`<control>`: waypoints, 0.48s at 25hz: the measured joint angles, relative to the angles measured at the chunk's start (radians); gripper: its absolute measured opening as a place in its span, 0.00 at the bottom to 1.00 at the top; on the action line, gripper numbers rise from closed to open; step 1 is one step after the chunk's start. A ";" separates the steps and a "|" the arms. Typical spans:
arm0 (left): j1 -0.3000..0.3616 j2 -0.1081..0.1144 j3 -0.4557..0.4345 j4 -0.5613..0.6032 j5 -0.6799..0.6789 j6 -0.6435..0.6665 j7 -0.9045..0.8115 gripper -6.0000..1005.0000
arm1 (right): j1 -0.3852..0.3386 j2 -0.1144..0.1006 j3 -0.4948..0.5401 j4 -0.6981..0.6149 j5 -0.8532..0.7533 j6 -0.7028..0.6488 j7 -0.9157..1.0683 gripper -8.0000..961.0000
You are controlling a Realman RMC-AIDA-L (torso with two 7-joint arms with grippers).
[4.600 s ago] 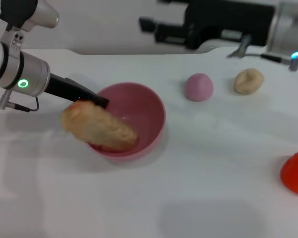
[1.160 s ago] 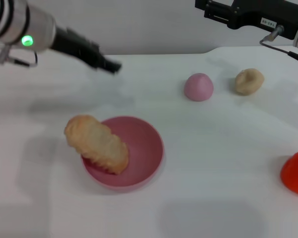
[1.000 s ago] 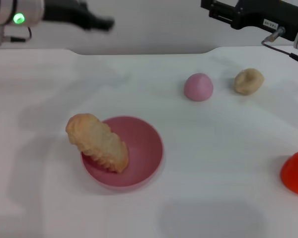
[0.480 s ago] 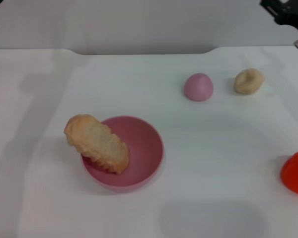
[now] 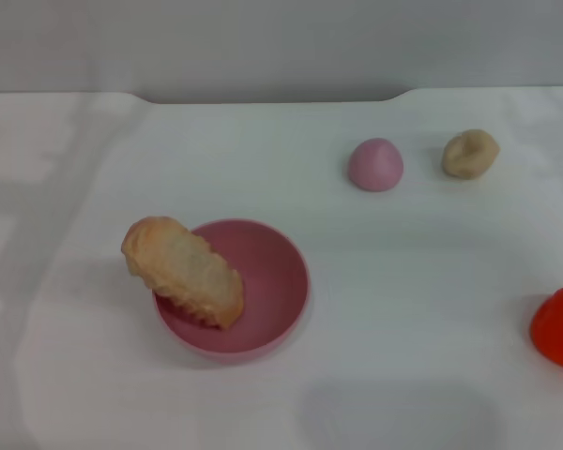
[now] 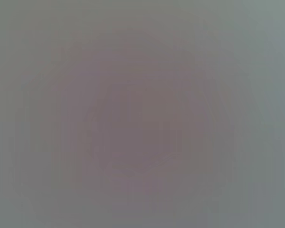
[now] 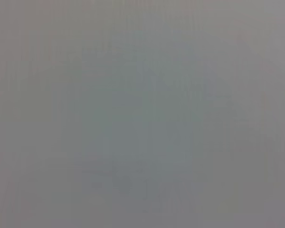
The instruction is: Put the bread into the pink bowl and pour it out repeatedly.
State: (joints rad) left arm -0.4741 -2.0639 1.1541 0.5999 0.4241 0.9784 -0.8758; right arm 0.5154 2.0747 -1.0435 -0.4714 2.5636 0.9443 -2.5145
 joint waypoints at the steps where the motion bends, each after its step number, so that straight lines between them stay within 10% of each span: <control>1: -0.021 0.001 -0.023 -0.104 -0.081 0.124 0.071 0.82 | 0.000 0.000 0.007 0.001 0.000 0.000 -0.013 0.73; 6: -0.038 -0.008 -0.043 -0.338 -0.229 0.451 0.323 0.82 | 0.008 0.001 0.103 0.036 0.002 0.001 -0.051 0.73; 12: -0.015 -0.005 -0.049 -0.356 -0.243 0.432 0.409 0.82 | 0.021 -0.003 0.239 0.075 0.003 0.001 -0.093 0.73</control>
State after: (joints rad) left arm -0.4893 -2.0692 1.1048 0.2436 0.1806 1.4108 -0.4664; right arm 0.5359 2.0721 -0.8044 -0.3967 2.5669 0.9450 -2.6075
